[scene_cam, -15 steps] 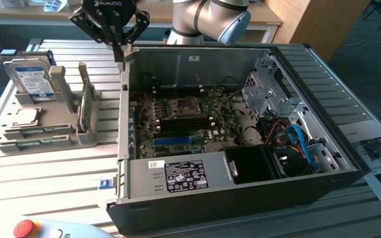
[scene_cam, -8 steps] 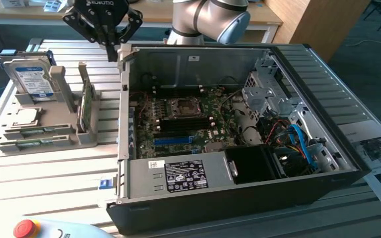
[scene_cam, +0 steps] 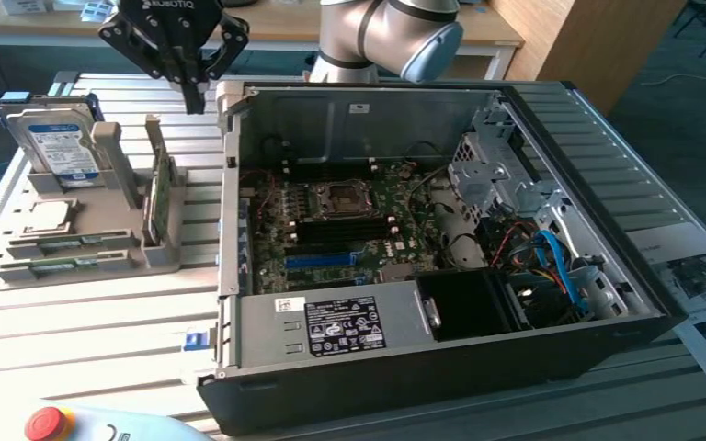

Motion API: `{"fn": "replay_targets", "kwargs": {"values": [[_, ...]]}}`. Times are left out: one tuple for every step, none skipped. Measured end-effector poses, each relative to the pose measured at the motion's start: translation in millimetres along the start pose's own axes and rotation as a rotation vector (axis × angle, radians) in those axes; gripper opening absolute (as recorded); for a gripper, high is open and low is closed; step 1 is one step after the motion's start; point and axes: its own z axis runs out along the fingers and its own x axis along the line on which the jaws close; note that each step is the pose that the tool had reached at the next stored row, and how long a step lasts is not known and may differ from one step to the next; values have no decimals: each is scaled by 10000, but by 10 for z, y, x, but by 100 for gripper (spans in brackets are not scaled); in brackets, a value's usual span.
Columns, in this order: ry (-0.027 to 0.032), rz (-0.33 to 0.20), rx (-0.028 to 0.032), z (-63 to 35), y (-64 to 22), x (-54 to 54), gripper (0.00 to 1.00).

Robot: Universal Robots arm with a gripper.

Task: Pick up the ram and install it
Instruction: 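Reach for the ram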

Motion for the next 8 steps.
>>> {"fn": "replay_targets", "kwargs": {"values": [[0,0,0,-1,0,16,10],[0,0,0,-1,1,32,10],[1,0,0,-1,1,48,10],[0,1,0,-1,1,64,10],[-1,1,0,-1,1,80,10],[0,1,0,-2,1,97,10],[0,1,0,-3,1,113,10],[0,1,0,-3,1,130,10]]}}
